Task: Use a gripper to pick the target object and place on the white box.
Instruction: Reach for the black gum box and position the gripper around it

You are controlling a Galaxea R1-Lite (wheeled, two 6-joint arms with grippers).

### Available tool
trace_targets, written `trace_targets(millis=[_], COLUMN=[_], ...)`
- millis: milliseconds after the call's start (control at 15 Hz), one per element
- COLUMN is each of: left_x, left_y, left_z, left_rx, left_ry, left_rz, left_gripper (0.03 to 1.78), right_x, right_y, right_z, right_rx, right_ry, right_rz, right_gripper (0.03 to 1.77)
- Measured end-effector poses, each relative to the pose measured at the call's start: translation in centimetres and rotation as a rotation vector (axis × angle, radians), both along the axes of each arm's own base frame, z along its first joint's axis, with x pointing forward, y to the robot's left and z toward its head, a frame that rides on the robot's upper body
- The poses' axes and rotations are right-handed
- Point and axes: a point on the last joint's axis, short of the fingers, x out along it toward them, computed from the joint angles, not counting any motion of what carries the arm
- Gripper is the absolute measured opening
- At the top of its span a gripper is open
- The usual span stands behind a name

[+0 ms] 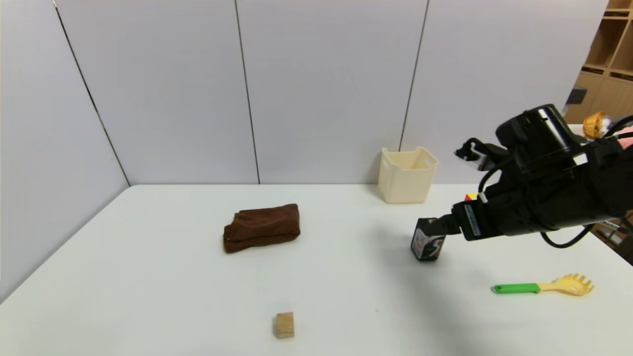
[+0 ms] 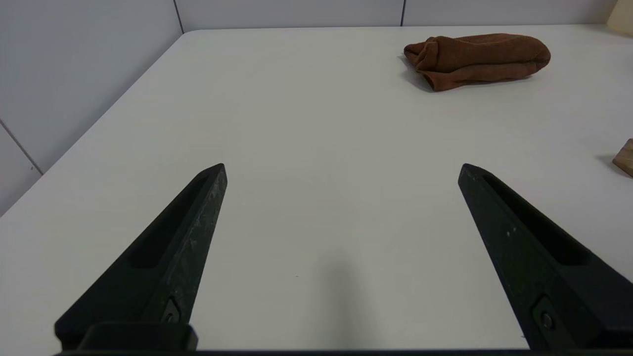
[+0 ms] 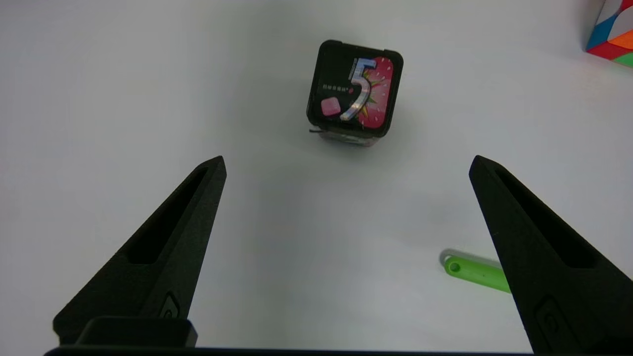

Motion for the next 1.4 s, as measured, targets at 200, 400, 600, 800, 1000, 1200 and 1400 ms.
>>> trace_targets(millis=[200, 400, 600, 800, 1000, 1200, 1400], left_x=[0.0, 0.0, 0.0, 0.0, 0.0, 0.0, 0.0], left_y=[0.0, 0.0, 0.0, 0.0, 0.0, 0.0, 0.0], left_z=[0.0, 0.0, 0.0, 0.0, 0.0, 0.0, 0.0], left_rx=[0.000, 0.000, 0.000, 0.000, 0.000, 0.000, 0.000], left_ry=[0.000, 0.000, 0.000, 0.000, 0.000, 0.000, 0.000], left_rz=[0.000, 0.000, -0.001, 0.000, -0.001, -0.001, 0.000], left_gripper=[1.69, 1.69, 1.69, 1.69, 1.69, 1.69, 1.69], right_x=[1.5, 2.4, 3.0, 3.6, 4.5, 5.2, 6.1], right_y=[2.1, 3.8, 4.4, 4.7, 4.7, 4.6, 4.5], right_z=[-0.7, -1.8, -2.9, -3.7, -4.0, -4.5, -5.0], right_rx=[-0.027, -0.062, -0.073, -0.058, -0.054, -0.059, -0.080], right_ry=[0.000, 0.005, 0.027, 0.049, 0.050, 0.060, 0.052], right_rz=[-0.083, -0.160, -0.171, -0.208, -0.225, -0.238, -0.265], right_gripper=[1.70, 1.70, 1.70, 1.70, 1.70, 1.70, 1.70])
